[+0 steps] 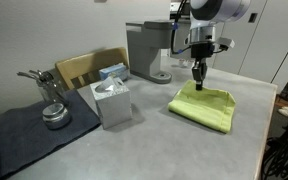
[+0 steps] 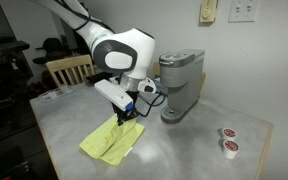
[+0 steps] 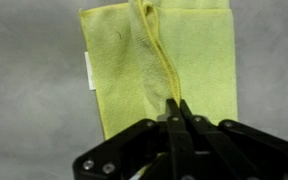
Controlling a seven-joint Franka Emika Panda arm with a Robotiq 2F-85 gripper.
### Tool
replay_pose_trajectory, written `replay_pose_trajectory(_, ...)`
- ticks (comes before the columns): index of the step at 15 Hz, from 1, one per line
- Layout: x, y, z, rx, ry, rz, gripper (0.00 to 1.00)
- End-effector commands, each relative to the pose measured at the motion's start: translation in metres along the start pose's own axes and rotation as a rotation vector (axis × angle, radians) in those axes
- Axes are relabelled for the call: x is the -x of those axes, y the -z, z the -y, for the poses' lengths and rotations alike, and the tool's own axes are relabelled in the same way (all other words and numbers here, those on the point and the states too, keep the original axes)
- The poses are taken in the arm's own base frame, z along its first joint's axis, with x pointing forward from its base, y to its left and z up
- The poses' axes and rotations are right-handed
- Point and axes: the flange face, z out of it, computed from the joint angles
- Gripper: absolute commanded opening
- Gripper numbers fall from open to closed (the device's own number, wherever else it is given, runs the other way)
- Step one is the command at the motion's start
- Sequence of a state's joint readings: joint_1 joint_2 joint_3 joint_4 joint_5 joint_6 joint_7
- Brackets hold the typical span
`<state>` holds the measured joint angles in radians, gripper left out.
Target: Unfold the towel once
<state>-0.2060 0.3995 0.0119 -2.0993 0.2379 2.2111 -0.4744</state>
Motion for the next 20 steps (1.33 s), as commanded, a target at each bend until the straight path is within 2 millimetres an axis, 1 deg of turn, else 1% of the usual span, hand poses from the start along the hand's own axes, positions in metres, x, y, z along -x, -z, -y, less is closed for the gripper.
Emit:
replay_pose_trajectory(1,0.001,0.0,0.014,-0.005,0.006,0.009,0.01)
replay_pose_trajectory(7,-0.006,-0.005,0.034,0.002,0.02,0.014,0.01)
replay_pose_trajectory(20,-0.016,-0.008,0.062,0.025,0.053,0.025,0.01)
